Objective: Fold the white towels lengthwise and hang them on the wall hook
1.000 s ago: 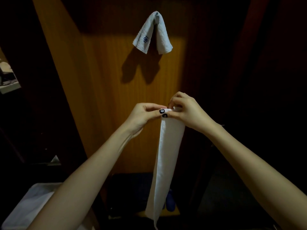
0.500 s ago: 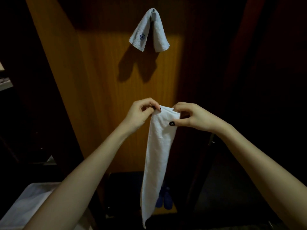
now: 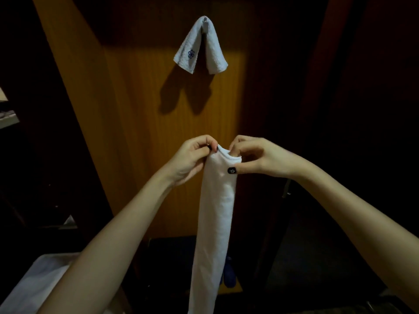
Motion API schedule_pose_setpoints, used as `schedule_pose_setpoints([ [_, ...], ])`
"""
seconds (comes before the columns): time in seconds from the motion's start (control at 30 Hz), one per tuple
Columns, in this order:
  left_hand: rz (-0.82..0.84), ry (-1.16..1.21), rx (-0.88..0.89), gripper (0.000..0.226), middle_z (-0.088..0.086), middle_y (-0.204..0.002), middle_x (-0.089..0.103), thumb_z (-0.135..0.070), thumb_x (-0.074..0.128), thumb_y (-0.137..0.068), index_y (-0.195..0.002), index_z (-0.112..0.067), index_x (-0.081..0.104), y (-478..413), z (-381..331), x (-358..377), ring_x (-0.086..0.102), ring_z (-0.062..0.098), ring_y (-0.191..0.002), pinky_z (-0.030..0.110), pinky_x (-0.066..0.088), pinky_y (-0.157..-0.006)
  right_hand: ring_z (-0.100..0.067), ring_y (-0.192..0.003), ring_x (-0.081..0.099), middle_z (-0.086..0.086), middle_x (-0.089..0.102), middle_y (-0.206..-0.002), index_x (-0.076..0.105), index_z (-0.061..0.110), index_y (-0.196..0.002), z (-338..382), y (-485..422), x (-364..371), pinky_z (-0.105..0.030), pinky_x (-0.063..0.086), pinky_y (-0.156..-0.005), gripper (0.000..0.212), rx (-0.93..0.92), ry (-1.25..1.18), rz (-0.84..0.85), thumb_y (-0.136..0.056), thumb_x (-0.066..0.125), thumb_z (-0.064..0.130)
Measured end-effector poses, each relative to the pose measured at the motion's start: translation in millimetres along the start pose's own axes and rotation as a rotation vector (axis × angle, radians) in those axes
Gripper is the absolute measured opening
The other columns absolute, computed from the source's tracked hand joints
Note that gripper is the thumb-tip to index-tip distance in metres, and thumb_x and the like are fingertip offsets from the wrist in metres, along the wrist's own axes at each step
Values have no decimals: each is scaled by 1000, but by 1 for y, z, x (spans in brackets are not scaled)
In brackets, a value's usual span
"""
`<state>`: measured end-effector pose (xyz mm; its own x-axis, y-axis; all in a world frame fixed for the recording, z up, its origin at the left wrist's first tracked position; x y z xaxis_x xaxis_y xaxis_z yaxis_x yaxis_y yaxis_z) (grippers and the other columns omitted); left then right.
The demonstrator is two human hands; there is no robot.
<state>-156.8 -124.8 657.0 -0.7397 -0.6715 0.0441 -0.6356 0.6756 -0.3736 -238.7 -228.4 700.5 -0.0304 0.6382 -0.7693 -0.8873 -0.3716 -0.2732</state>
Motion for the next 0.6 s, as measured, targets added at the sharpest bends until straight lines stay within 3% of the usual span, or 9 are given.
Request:
schedule_pose_setpoints([
  [0.1, -11, 155, 3, 39, 6, -90, 63, 6, 40, -83, -73, -21, 66, -1, -2, -3, 56, 17, -90, 24, 49, -79, -11, -71, 55, 1, 57, -79, 66, 10, -81, 14, -3, -15, -31, 45, -65, 17, -73, 284, -127, -87, 72, 25],
  [0.17, -54, 136, 35, 39, 8, -90, 62, 6, 41, -82, -71, -22, 67, -3, -10, -7, 56, 18, -89, 24, 47, -78, -6, -65, 56, 5, 60, -72, 65, 8, -80, 13, 0, -20, -22, 43, -59, 17, -60, 129, -145, -87, 72, 21],
  [0.23, -102, 25, 63, 44, -2, -81, 62, 8, 39, -85, -69, -24, 67, -4, -18, -11, 55, 10, -80, 22, 44, -72, -9, -64, 61, 2, 64, -69, 64, 4, -82, 6, 2, -19, -18, 46, -54, 15, -22, -107, -132, -88, 71, 16],
  [0.33, -170, -125, 66, 45, -3, -74, 59, 14, 34, -89, -74, -16, 63, -5, -24, -11, 54, 5, -67, 17, 43, -62, -16, -71, 65, -7, 65, -75, 59, 4, -79, -6, 3, -23, -24, 54, -57, 16, 14, -253, -265, -90, 67, 12],
  [0.47, -156, -281, 61, 29, -8, -74, 57, 8, 46, -92, -91, -19, 55, -4, -31, 1, 50, 3, -58, 18, 40, -56, -15, -72, 57, -16, 57, -79, 54, -3, -88, -10, 2, -34, -31, 43, -63, 16, -16, -150, -461, -93, 62, 9],
  [0.53, -150, -409, 115, 33, -3, -82, 59, 7, 56, -89, -95, -25, 52, -4, -38, 5, 53, 13, -66, 26, 41, -62, -21, -74, 55, -11, 54, -86, 52, -3, -98, -8, 2, -41, -36, 42, -63, 12, -45, -239, -520, -92, 61, 1],
  [0.6, -192, -467, 243, 37, -2, -96, 57, 10, 60, -84, -93, -25, 57, -1, -52, 9, 57, 10, -79, 25, 46, -70, -27, -79, 59, -4, 58, -100, 52, 6, -111, -6, 2, -45, -42, 48, -66, 22, -69, -337, -548, -92, 59, -4],
])
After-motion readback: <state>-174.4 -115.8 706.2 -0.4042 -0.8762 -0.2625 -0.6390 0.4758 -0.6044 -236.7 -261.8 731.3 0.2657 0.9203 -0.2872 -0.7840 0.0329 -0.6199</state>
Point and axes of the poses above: each hand's wrist, its own y-axis away from the middle knuckle, its own x-axis out of the palm, z = x × y, the point moved 8 cm from there along -y, towards the middle knuckle
